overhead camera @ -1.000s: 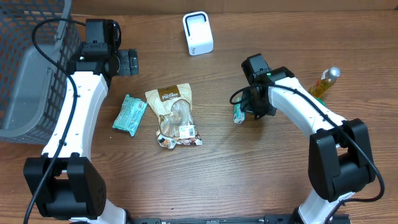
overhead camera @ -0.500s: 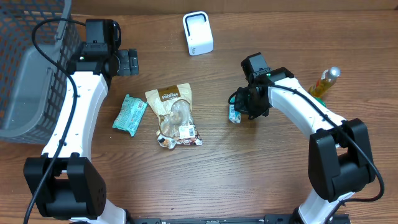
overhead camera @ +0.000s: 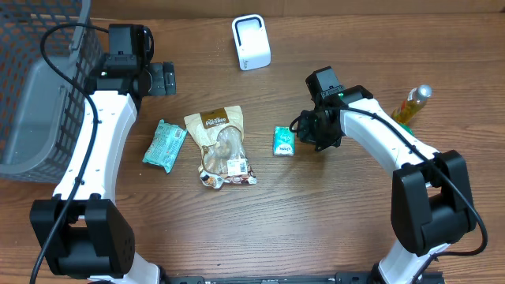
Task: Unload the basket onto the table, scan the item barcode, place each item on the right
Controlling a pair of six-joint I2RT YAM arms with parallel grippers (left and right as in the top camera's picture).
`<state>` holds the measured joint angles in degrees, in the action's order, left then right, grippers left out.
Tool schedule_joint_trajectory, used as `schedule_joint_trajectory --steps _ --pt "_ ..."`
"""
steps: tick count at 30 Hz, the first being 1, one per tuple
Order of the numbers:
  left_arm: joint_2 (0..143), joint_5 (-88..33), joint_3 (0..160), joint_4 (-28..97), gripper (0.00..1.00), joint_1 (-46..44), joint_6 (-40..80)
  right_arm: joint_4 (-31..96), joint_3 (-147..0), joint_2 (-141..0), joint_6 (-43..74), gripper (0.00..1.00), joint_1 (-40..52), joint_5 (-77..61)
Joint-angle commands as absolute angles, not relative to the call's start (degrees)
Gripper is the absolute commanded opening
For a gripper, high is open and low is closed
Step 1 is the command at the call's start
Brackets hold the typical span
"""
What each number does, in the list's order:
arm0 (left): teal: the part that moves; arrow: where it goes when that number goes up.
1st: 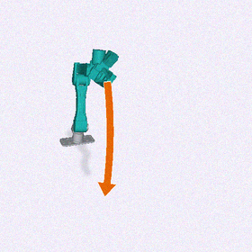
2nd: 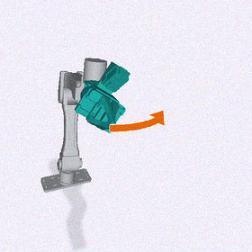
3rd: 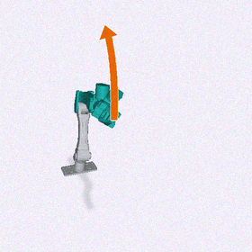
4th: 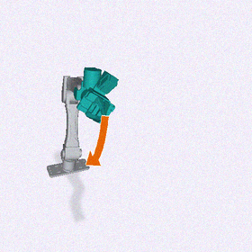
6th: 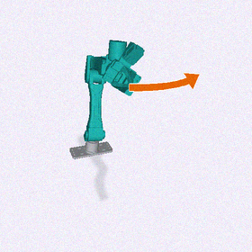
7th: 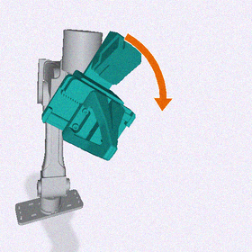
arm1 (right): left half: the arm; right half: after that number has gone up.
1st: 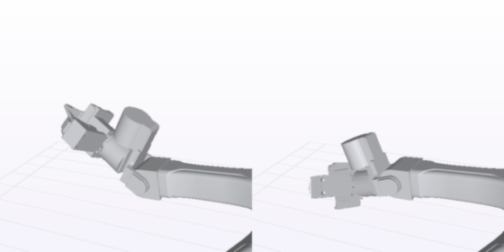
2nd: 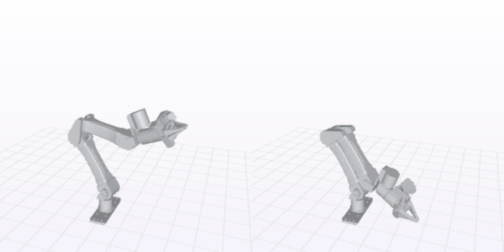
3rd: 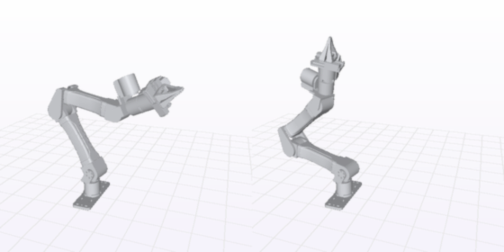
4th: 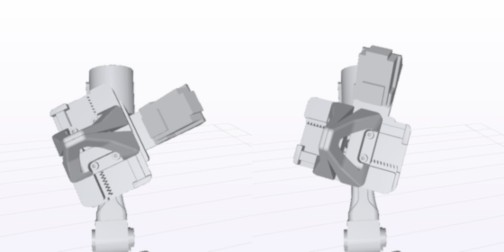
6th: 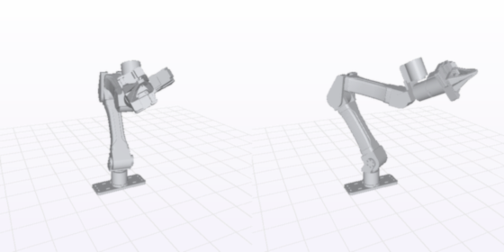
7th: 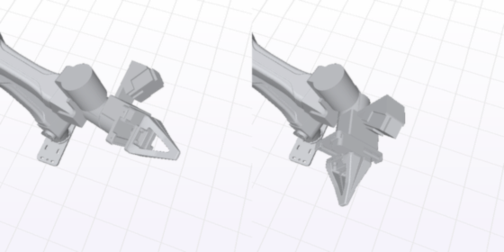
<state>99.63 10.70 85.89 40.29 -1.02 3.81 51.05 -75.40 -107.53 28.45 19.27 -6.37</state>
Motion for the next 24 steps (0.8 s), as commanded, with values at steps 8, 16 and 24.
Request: schedule_joint_trajectory --steps 8,16,24 --pt "98.6 10.9 87.0 40.1 1.00 -1.2 2.5 50.8 -74.9 -107.4 28.0 0.30 19.6 -9.0" --pt "98.6 10.9 87.0 40.1 1.00 -1.2 2.5 49.5 -74.9 -107.4 26.7 0.30 19.6 -11.3" --pt "98.6 10.9 87.0 40.1 1.00 -1.2 2.5 44.7 -71.2 -107.4 26.7 0.30 20.5 -12.7"
